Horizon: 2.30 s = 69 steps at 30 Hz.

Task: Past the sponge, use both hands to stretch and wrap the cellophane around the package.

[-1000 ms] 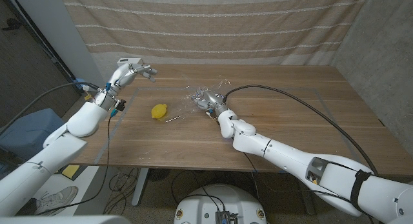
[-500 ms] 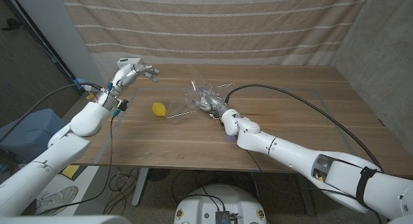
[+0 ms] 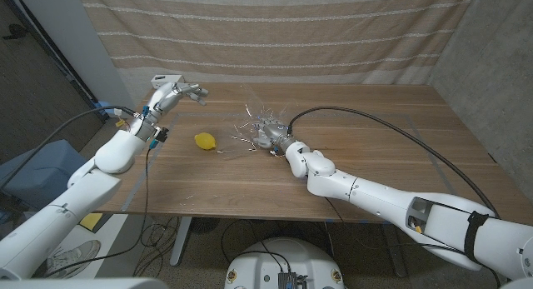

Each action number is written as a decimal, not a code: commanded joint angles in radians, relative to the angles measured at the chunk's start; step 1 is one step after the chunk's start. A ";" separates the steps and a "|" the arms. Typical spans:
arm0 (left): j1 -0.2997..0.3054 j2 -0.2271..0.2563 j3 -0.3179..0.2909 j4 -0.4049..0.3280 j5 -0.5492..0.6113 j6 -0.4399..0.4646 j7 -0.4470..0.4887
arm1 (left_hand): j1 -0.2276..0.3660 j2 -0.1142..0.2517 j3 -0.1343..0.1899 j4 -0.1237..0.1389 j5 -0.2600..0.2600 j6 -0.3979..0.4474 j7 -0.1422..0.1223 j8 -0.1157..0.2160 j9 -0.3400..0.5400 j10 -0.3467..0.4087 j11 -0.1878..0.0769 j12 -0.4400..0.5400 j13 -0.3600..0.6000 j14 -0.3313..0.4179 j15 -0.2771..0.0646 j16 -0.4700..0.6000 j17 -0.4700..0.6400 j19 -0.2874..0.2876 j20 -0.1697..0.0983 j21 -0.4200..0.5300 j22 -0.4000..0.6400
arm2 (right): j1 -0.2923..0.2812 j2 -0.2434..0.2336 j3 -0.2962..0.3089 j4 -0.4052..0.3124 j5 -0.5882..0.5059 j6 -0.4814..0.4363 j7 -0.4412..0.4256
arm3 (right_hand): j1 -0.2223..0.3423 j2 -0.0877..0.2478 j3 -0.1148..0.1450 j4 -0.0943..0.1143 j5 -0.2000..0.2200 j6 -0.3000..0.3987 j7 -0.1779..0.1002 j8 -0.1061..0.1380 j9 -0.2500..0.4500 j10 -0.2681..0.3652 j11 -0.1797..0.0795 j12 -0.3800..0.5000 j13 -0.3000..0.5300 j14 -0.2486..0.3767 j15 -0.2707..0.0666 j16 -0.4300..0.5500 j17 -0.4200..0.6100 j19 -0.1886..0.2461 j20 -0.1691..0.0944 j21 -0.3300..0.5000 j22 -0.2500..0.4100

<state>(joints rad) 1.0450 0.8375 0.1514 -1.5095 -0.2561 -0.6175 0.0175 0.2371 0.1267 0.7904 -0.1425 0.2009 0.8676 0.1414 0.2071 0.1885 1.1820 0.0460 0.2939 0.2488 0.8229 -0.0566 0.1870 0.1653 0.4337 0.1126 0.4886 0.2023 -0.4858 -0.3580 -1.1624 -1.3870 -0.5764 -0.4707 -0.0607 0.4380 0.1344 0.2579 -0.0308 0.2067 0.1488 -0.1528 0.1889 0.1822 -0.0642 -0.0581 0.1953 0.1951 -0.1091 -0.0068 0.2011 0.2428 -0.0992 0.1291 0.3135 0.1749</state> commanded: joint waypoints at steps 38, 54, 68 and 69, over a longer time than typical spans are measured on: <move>-0.073 -0.016 0.063 0.101 -0.051 -0.031 -0.054 | -0.011 0.009 0.005 0.015 0.009 -0.002 0.000 -0.006 0.005 0.003 0.002 -0.002 0.009 0.002 -0.001 -0.002 0.004 -0.010 0.008 0.009 0.006 | -0.196 -0.156 0.329 -0.309 0.182 0.210 -0.194 | -0.156 -0.184 -0.151 0.022 0.010 -0.018 0.033 0.002 0.006 0.081 0.054 0.022 0.007 0.078 0.044 0.041 -0.002 0.043 0.044 -0.035 0.006; -0.043 -0.044 0.041 0.130 -0.035 -0.039 0.031 | 0.000 0.008 -0.012 0.005 0.004 -0.189 -0.087 -0.037 0.003 -0.279 -0.026 -0.107 -0.017 -0.217 0.030 -0.018 0.011 -0.107 0.038 -0.019 0.007 | -0.312 -0.137 0.490 -0.288 0.386 0.418 -0.337 | -0.138 -0.111 -0.128 0.022 0.042 0.078 0.050 0.025 0.005 0.188 0.080 0.044 0.008 0.180 0.040 0.070 -0.013 0.206 0.025 0.000 0.007; -0.057 -0.117 0.055 0.223 -0.118 -0.082 0.021 | -0.009 0.009 -0.066 0.030 -0.014 -0.503 -0.231 -0.040 -0.007 -0.675 -0.062 -0.121 -0.049 -0.467 0.030 -0.017 0.012 -0.229 0.054 -0.065 0.001 | -0.371 -0.131 0.610 -0.227 0.615 0.650 -0.310 | -0.133 -0.038 -0.099 0.027 0.036 0.114 0.070 0.021 0.004 0.239 0.110 0.046 0.008 0.255 0.029 0.087 -0.016 0.330 -0.070 0.027 0.006; -0.060 -0.124 0.058 0.234 -0.133 -0.088 0.009 | -0.023 0.007 -0.076 0.042 -0.018 -0.508 -0.232 -0.036 -0.007 -0.689 -0.065 -0.120 -0.050 -0.480 0.034 -0.015 0.014 -0.236 0.048 -0.069 0.001 | -0.375 -0.130 0.617 -0.225 0.634 0.657 -0.302 | -0.137 -0.036 -0.100 0.029 0.035 0.117 0.073 0.021 0.004 0.241 0.113 0.046 0.008 0.259 0.028 0.088 -0.016 0.337 -0.069 0.028 0.006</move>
<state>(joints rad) 0.9977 0.7651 0.1955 -1.3443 -0.3179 -0.6732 0.0507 0.2462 0.1379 0.7272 -0.1194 0.1890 0.3837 -0.0797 0.1655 0.1812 0.5290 -0.0171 0.1738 0.1999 0.3710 -0.0252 0.1697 0.1749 0.2116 0.1659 0.4256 0.2044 -0.8153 -0.4942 -0.6316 -1.6491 -0.1103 0.0336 -0.3788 0.3017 0.0859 0.1497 -0.0040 0.2408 0.2513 -0.0829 0.2076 0.1838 0.1628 0.0538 0.2372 0.1977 0.1357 0.0233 0.2786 0.2229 0.2173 0.0624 0.3336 0.1793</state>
